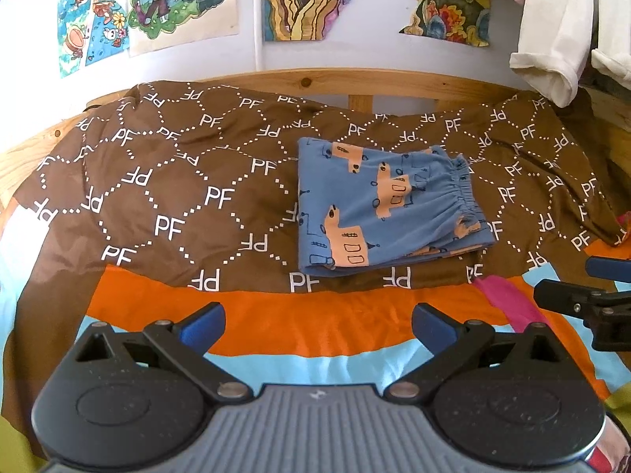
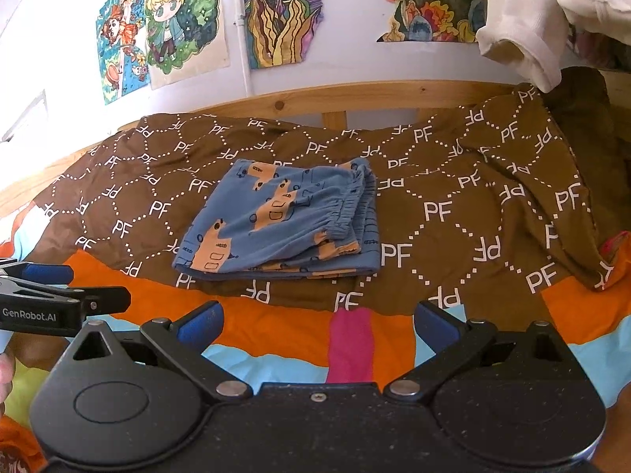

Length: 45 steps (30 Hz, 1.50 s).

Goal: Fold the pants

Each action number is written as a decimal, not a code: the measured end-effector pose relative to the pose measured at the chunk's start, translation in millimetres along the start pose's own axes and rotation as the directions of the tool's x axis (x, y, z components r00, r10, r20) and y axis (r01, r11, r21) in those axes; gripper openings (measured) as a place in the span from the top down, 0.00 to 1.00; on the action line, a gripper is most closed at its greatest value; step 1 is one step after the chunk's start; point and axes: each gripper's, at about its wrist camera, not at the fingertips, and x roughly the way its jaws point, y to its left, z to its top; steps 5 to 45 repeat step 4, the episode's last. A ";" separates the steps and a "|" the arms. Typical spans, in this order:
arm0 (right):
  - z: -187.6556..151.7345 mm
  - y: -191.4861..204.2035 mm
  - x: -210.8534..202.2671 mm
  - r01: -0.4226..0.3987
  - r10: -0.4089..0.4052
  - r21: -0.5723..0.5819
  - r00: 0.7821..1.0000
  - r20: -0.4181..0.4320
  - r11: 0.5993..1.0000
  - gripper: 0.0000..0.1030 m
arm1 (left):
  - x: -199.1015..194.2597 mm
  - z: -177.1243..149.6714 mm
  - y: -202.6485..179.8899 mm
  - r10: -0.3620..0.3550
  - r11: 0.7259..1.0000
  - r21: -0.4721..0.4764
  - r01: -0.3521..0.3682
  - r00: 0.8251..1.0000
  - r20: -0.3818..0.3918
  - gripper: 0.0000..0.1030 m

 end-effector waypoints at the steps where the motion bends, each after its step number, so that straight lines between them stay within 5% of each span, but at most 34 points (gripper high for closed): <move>1: -0.2 -0.1 0.0 -0.001 0.001 0.000 1.000 -0.001 1.000 0.01 | -0.3 -0.2 0.1 0.001 1.000 -0.001 -0.001 1.000 0.002 0.00; 45: -0.3 0.1 0.0 -0.001 0.001 0.001 1.000 -0.002 1.000 0.01 | -0.8 0.0 1.5 0.005 1.000 0.000 -0.005 1.000 0.005 0.00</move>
